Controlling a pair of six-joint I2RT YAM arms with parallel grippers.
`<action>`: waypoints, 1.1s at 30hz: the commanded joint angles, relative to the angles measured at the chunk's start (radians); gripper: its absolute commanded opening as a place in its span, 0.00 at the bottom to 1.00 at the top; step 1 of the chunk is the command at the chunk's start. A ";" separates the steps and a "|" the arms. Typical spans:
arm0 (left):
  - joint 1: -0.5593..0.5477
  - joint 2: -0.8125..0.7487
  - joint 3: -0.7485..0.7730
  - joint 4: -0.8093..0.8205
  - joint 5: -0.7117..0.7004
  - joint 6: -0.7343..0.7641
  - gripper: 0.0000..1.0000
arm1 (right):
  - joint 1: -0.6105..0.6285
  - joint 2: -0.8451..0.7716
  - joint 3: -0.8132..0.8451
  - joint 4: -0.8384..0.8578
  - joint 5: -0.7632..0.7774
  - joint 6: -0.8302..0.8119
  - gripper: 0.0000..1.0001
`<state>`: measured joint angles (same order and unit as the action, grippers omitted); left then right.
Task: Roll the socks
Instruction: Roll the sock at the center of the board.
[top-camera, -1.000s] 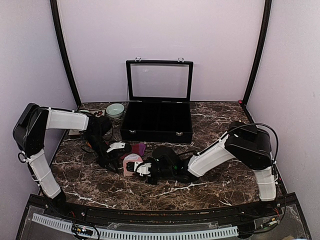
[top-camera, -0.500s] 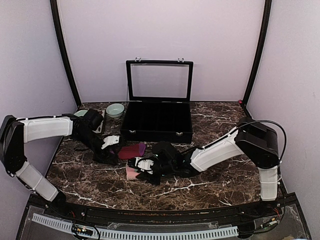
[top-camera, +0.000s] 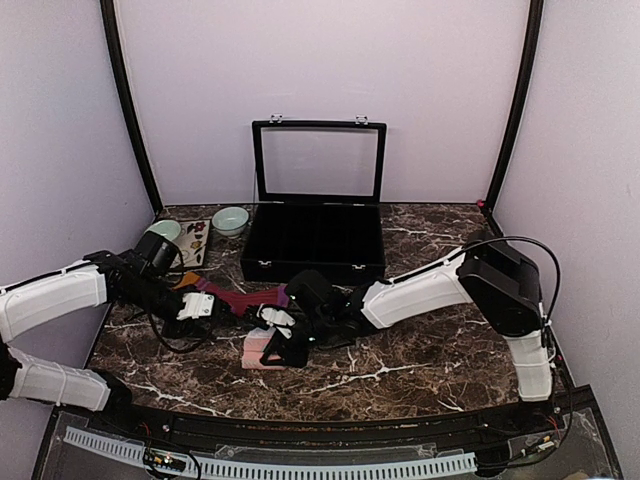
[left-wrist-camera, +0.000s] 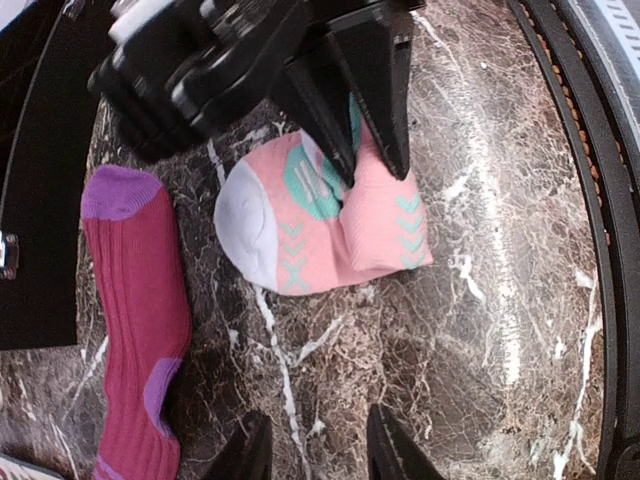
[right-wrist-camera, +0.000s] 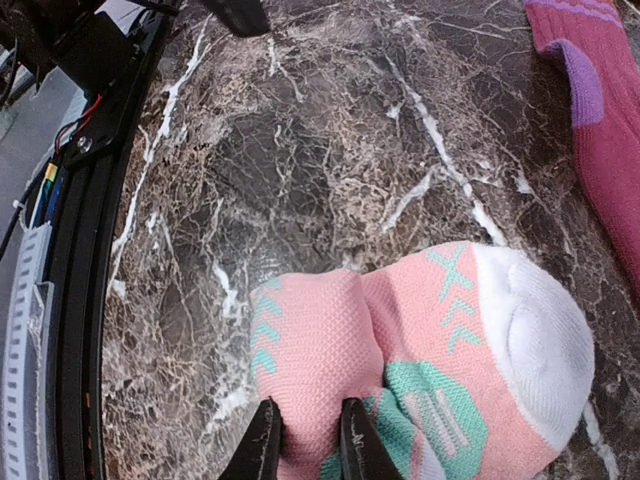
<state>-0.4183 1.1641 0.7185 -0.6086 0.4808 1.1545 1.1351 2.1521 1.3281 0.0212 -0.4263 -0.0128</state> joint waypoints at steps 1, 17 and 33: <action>-0.063 -0.078 -0.037 -0.044 0.022 0.125 0.35 | 0.000 0.172 -0.064 -0.426 -0.024 0.142 0.00; -0.474 -0.077 -0.252 0.457 -0.274 -0.047 0.37 | -0.082 0.277 0.007 -0.477 -0.190 0.374 0.00; -0.519 0.096 -0.202 0.519 -0.326 -0.070 0.34 | -0.107 0.317 0.007 -0.439 -0.227 0.430 0.00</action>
<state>-0.9340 1.2358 0.4755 -0.0528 0.1581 1.1049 1.0142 2.2993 1.4609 -0.0242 -0.8005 0.3950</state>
